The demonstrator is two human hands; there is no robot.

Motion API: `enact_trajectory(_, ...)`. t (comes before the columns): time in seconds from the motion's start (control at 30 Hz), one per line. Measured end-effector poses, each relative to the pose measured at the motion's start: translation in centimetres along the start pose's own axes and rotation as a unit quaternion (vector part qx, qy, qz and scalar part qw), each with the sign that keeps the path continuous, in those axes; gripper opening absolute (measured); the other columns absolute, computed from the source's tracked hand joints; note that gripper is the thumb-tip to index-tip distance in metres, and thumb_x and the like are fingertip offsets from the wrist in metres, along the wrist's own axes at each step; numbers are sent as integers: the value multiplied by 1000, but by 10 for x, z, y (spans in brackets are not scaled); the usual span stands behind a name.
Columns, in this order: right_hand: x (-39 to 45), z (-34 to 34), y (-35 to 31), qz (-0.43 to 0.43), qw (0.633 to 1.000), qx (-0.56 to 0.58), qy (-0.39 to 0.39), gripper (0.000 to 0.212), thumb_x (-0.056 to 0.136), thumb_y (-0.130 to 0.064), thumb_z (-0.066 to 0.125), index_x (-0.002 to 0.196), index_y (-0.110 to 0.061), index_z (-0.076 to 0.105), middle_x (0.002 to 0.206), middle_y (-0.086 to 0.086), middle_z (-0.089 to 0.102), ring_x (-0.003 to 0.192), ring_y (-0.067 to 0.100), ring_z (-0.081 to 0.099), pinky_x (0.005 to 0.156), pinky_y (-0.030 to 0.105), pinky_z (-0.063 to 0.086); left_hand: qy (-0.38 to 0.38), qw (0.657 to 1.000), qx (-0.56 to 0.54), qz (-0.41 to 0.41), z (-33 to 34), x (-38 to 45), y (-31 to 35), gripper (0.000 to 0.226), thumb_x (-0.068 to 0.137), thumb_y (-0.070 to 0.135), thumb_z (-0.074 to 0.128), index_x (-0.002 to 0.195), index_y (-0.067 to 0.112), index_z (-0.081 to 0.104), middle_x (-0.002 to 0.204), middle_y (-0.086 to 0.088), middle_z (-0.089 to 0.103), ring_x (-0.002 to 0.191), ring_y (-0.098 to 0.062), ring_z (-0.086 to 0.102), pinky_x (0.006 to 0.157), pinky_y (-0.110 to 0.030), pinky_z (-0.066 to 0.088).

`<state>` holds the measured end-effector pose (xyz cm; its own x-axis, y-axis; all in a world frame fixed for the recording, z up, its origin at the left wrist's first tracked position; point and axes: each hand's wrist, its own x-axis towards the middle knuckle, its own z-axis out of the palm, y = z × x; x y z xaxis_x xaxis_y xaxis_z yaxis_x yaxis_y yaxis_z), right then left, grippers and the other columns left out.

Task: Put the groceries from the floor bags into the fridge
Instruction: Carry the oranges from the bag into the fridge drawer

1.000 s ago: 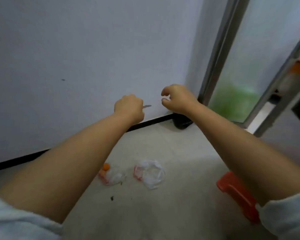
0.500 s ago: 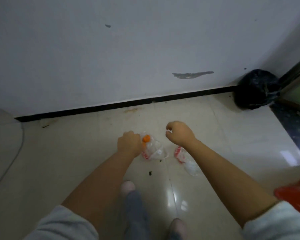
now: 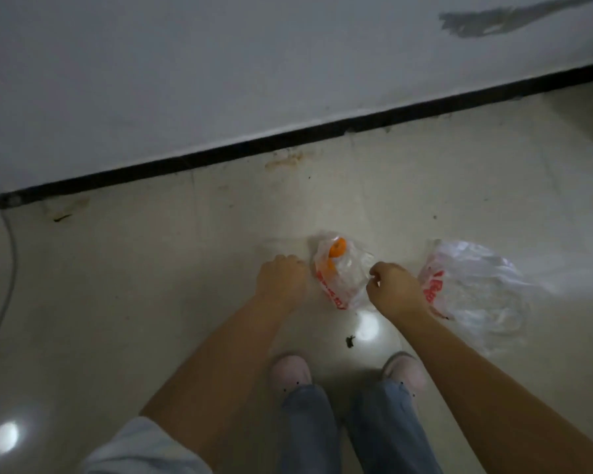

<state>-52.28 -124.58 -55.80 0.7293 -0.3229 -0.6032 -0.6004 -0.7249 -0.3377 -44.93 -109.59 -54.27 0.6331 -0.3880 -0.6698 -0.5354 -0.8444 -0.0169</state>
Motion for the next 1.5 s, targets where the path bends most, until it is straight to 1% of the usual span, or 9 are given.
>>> enact_trajectory(0.13, 88, 68, 32, -33, 999, -41, -4, 33, 90, -12, 46, 121, -6, 57, 120, 15, 60, 112, 31, 54, 90, 35, 46, 26, 998, 2, 65, 76, 92, 7, 33, 94, 12, 39, 124, 7, 52, 125, -10, 55, 120, -29, 48, 94, -38, 41)
enact_trajectory(0.3, 190, 139, 87, -138, 965, -222, 19, 35, 91, -21, 46, 124, -15, 54, 127, 6, 58, 125, 27, 41, 106, 36, 26, 109, 974, 60, 191, 173, 196, 16, 33, 68, 17, 44, 70, 14, 77, 80, 0, 77, 82, -20, 75, 79, -33, 53)
enact_trajectory(0.43, 264, 177, 108, -233, 920, -316, 0, 36, 92, -22, 43, 128, -17, 50, 128, 5, 56, 120, 27, 43, 93, 32, 37, 129, 970, 115, 173, 218, 261, 5, 45, 83, 21, 36, 113, 22, 70, 119, -3, 69, 116, -18, 62, 104, -38, 27)
enact_trajectory(0.53, 302, 196, 105, -252, 904, -344, -24, 36, 92, -16, 42, 127, -17, 50, 125, 6, 56, 115, 27, 47, 92, 34, 43, 51, 990, 49, 123, 243, 296, -10, 54, 96, 32, 17, 149, 31, 18, 153, -10, 29, 146, -24, 17, 119, -41, 6)
enact_trajectory(0.8, 310, 210, 92, -175, 929, -325, -22, 36, 93, -10, 42, 129, -15, 46, 118, 13, 57, 106, 30, 58, 82, 35, 49, 34, 996, 24, 81, 247, 306, -17, 49, 94, 37, 45, 142, 29, 36, 150, -7, 28, 143, -27, 18, 116, -48, 13)
enact_trajectory(0.93, 334, 210, 80, -45, 994, -96, 29, 21, 87, -2, 46, 100, 2, 61, 106, 23, 64, 99, 36, 61, 77, 33, 48, 25, 996, 52, 63, 268, 316, -21, 35, 94, 17, 46, 127, 12, 55, 137, -9, 43, 136, -28, 29, 112, -44, 22)
enact_trajectory(1.1, 359, 211, 62, -32, 996, 54, 62, 22, 88, -2, 47, 103, 5, 62, 101, 27, 67, 95, 39, 64, 88, 42, 53, 10, 995, 84, 46, 280, 315, -31, 39, 95, 10, 39, 133, 9, 47, 140, -10, 41, 136, -30, 31, 114, -45, 19)
enact_trajectory(1.3, 357, 213, 56, -174, 984, -34, -34, 53, 88, -21, 56, 133, -5, 36, 130, 19, 54, 114, 33, 53, 92, 34, 43, 28, 997, 24, 67, 285, 312, -48, 37, 95, 12, 36, 130, 6, 45, 139, -11, 43, 134, -27, 34, 112, -34, 23)
enact_trajectory(1.5, 337, 232, 89, -250, 910, -325, -61, 78, 78, -41, 64, 141, -18, 24, 141, 10, 37, 126, 29, 39, 102, 37, 36, 50, 991, -86, 86, 270, 303, -40, 43, 91, 25, 30, 116, 5, 57, 123, -12, 58, 115, -28, 53, 90, -34, 45)
